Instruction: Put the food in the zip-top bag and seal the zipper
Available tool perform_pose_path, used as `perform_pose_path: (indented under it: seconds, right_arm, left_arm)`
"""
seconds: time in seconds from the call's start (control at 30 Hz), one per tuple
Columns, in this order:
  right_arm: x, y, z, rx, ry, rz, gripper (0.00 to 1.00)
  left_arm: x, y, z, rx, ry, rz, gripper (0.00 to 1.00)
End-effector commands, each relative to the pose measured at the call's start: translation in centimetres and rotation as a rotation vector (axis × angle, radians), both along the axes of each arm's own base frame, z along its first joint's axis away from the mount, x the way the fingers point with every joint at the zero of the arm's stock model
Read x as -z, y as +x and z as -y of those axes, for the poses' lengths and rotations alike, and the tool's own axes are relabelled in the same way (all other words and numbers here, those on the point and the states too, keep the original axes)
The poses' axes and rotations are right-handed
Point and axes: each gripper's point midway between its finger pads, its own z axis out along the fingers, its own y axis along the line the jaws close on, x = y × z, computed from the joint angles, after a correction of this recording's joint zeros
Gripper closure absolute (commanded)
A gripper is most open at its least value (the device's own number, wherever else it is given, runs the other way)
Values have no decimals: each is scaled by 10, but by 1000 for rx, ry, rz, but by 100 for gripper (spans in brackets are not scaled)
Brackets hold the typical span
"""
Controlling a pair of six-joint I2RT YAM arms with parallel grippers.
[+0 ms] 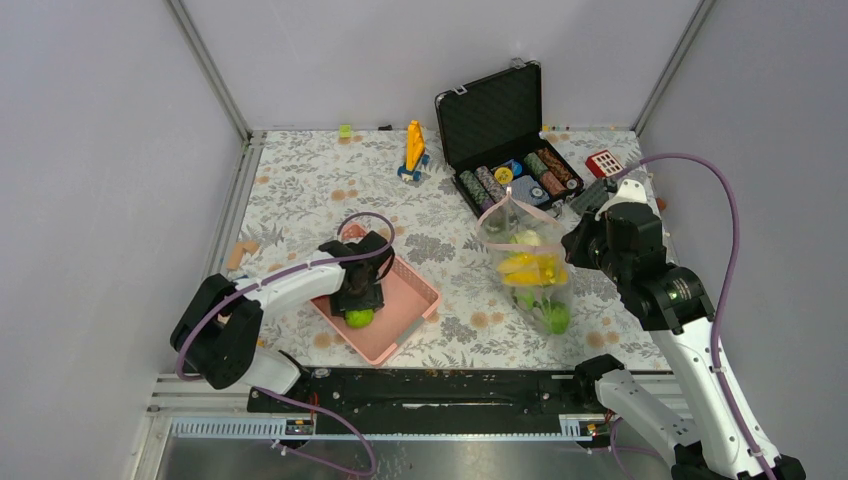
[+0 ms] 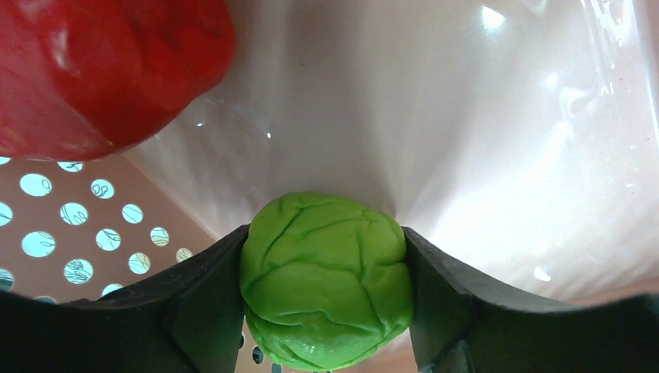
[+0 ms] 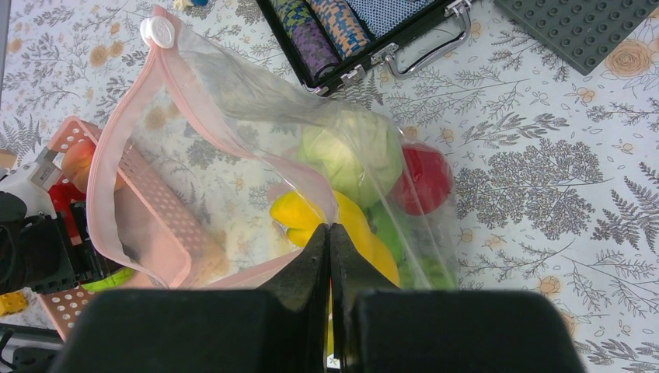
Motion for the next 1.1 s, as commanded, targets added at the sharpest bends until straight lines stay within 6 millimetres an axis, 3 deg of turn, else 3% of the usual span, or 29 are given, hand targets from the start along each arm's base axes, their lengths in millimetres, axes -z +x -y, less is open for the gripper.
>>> perform_pose_path:
  seconds: [0.0, 0.17, 0.33, 0.5, 0.73, 0.93, 1.07]
  right_arm:
    - [-10, 3, 7, 27, -20, 45, 99]
    - [-10, 3, 7, 27, -19, 46, 99]
    - [-10, 2, 7, 25, -14, 47, 99]
    - [-9, 1, 6, 22, -13, 42, 98]
    - [-8, 1, 4, 14, -6, 36, 98]
    - [-6, 0, 3, 13, -2, 32, 99]
    - [-6, 1, 1, 3, 5, 30, 99]
  left_arm:
    - [-10, 4, 11, 17, -41, 3, 46]
    - [-24, 13, 18, 18, -77, 47, 68]
    - [-60, 31, 35, 50, -165, 146, 74]
    - [-124, 58, 64, 137, -308, 314, 75]
    - [-254, 94, 132, 314, -652, 664, 75]
    - [-326, 83, 195, 568, -787, 787, 75]
    - [-355, 74, 230, 680, -854, 828, 75]
